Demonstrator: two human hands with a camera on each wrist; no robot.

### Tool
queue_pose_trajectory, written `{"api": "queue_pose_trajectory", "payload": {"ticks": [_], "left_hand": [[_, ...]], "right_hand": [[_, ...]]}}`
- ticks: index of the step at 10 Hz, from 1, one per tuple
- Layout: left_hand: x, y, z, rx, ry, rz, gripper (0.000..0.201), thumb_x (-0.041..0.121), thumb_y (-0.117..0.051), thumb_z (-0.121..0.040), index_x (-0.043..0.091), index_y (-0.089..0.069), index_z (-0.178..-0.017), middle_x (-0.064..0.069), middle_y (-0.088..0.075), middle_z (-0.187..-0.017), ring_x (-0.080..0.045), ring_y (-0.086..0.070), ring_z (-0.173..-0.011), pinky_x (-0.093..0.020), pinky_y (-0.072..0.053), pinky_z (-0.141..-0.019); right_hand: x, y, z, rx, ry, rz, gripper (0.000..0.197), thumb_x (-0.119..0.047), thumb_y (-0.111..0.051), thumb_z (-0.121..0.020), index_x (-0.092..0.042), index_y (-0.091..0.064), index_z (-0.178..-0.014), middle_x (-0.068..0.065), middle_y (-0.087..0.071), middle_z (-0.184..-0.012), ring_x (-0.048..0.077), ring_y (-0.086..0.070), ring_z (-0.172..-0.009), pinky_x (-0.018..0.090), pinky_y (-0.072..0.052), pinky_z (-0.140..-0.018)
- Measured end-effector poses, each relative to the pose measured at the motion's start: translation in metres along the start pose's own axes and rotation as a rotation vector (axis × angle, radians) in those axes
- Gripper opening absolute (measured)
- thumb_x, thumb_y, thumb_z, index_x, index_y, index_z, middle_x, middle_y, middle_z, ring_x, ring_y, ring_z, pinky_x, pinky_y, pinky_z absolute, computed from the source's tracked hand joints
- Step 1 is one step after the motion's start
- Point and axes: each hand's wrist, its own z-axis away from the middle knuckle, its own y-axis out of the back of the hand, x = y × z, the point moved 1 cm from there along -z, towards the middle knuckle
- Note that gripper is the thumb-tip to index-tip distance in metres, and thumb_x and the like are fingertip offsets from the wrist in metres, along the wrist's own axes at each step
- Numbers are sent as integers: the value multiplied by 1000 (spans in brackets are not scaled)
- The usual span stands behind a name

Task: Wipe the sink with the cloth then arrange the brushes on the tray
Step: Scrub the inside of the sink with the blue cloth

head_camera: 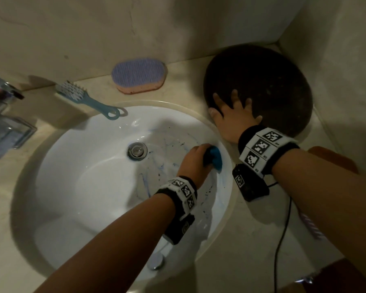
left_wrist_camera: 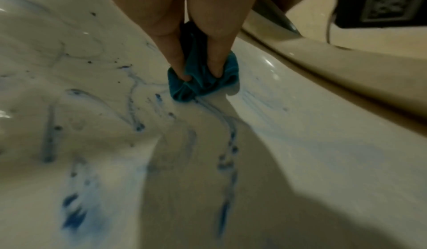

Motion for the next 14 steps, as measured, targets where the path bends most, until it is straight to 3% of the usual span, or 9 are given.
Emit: {"api": "queue_pose_trajectory", "payload": {"ticks": [1,2,4,6,7,9,11,13,14], "left_hand": [[0,8,-12,105,77,51,46,10,-62,-84,9,-48,-128,-14,-60,-123,-29,-56,-114,-30,-41,-98],[6,8,-7,92,80,92,45,9,-64,-83,10,-47,-125,-14,-61,-120,-28,-57,-110,-27,-42,-92],[7,-7,21,-84,-5,24,47,9,-62,-85,15,-49,-130,-10,-60,-125,-24,-57,-114,-21,-39,-92],[2,4,5,12,58,123,41,7,-62,-84,16,-58,-124,-7,-64,-121,-21,-58,-112,-10,-33,-86],[8,1,16,-27,51,136,45,15,-65,-85,18,-55,-128,-5,-62,-124,-18,-56,-115,-9,-32,-88],[10,3,36,-248,-59,52,43,14,-66,-84,16,-57,-127,-5,-62,-124,-17,-58,-114,-11,-34,-90],[7,8,12,-80,12,95,40,7,-67,-80,14,-63,-119,-6,-66,-118,-18,-60,-109,-6,-33,-84],[9,9,31,-269,8,34,41,21,-67,-83,21,-60,-124,0,-63,-121,-10,-58,-106,-12,-37,-88],[8,7,39,-311,19,49,43,24,-69,-83,22,-59,-125,2,-59,-129,-13,-56,-114,-12,-35,-91]], "right_hand": [[1,-1,-1,9,4,-4,51,-56,-17,-96,-50,-2,-144,-3,15,-158,37,13,-144,69,-2,-110],[1,-2,-2,11,1,-9,51,-56,-17,-96,-50,-2,-144,-3,15,-158,37,13,-144,69,-1,-109],[0,-2,0,3,-4,-10,50,-56,-16,-96,-50,-1,-144,-3,15,-158,37,14,-144,69,-1,-109],[1,-2,-1,7,-2,-4,51,-56,-16,-96,-50,-1,-144,-3,15,-158,37,14,-144,69,-1,-109],[0,-1,0,3,-2,-10,50,-55,-16,-96,-50,-2,-144,-3,15,-158,37,14,-144,69,-1,-109],[-1,1,3,-1,-2,-16,51,-56,-17,-96,-49,-2,-144,-3,15,-158,37,13,-144,69,-3,-109],[0,-2,-1,3,-7,-2,51,-55,-17,-96,-50,1,-144,-2,16,-158,38,13,-144,69,-3,-109],[0,-2,0,18,-1,-10,51,-55,-17,-96,-50,0,-144,-2,15,-158,38,13,-144,69,-2,-109],[0,-2,0,17,0,-14,51,-56,-17,-96,-50,-1,-144,-3,15,-158,37,13,-144,69,-2,-109]]}}
